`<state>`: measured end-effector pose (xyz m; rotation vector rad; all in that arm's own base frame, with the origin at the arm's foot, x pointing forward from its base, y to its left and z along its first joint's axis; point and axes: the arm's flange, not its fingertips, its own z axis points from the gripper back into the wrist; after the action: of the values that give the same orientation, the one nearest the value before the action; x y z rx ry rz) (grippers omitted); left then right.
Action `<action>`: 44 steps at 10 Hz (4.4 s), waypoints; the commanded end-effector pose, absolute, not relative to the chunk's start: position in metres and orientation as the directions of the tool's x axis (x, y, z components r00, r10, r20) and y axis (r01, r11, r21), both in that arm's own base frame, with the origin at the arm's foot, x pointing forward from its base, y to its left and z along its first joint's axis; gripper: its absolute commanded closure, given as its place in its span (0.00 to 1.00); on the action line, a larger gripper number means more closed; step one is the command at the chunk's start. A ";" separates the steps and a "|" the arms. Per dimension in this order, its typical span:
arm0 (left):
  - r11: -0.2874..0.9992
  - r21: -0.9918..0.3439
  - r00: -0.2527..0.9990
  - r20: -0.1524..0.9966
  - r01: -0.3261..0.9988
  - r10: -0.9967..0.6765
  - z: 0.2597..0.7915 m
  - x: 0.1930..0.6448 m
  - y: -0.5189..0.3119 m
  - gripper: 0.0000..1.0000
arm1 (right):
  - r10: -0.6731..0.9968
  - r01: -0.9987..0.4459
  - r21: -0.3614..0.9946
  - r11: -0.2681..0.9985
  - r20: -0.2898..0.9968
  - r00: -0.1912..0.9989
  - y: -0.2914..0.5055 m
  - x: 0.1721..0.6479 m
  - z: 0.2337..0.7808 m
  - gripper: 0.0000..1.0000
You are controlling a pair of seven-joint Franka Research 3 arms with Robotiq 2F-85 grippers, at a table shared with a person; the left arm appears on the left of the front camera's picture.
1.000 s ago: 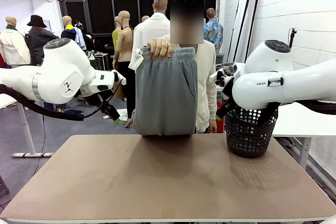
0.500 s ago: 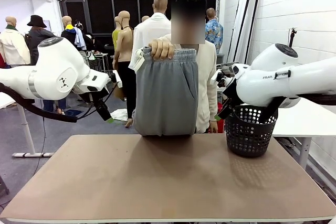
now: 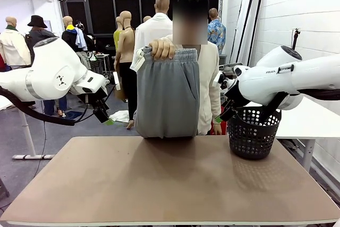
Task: Fold the training pants.
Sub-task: Grab both ends of the Training pants handed by a person.
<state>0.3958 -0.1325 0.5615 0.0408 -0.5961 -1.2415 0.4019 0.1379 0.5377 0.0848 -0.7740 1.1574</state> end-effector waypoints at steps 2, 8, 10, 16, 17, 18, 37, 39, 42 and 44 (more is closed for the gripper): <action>0.351 0.348 0.196 0.408 0.870 -0.892 0.560 0.395 -0.133 0.00 | 0.783 -0.849 -0.310 0.428 0.596 0.177 0.137 0.399 0.536 0.00; 0.213 0.375 0.004 0.486 0.902 -0.874 0.559 0.428 -0.121 0.00 | 0.706 -0.915 -0.238 0.325 0.705 0.068 0.141 0.427 0.536 0.00; 0.124 0.404 -0.112 0.513 0.906 -0.851 0.557 0.435 -0.130 0.00 | 0.660 -0.920 -0.269 0.286 0.751 -0.015 0.139 0.426 0.539 0.00; 0.117 0.352 -0.124 0.591 0.929 -0.797 0.559 0.440 -0.136 0.00 | 0.617 -0.919 -0.309 0.247 0.781 -0.097 0.143 0.438 0.532 0.00; 0.154 0.335 -0.079 0.589 0.930 -0.805 0.559 0.438 -0.135 0.00 | 0.640 -0.909 -0.327 0.259 0.763 -0.091 0.142 0.436 0.533 0.00; 0.104 0.343 -0.121 0.574 0.934 -0.810 0.560 0.435 -0.139 0.00 | 0.615 -0.920 -0.292 0.260 0.785 -0.076 0.141 0.430 0.536 0.00; -0.007 0.439 -0.362 0.731 0.899 -0.578 0.559 0.477 -0.160 0.00 | 0.403 -0.942 -0.310 0.131 0.884 -0.235 0.154 0.444 0.529 0.00; -0.016 0.415 -0.365 0.779 0.910 -0.509 0.561 0.478 -0.163 0.00 | 0.390 -0.942 -0.313 0.120 0.888 -0.245 0.157 0.443 0.532 0.00; -0.018 0.380 -0.345 0.816 0.925 -0.464 0.568 0.474 -0.169 0.00 | 0.343 -0.952 -0.297 0.079 0.904 -0.254 0.164 0.443 0.544 0.00; -0.009 0.382 -0.345 0.823 0.924 -0.452 0.570 0.472 -0.174 0.00 | 0.313 -0.954 -0.293 0.060 0.913 -0.261 0.168 0.439 0.553 0.00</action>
<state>0.4686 -0.1722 0.5679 -0.5777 -1.1201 -1.6069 0.4376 0.1673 0.5517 0.7214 -1.1843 1.4623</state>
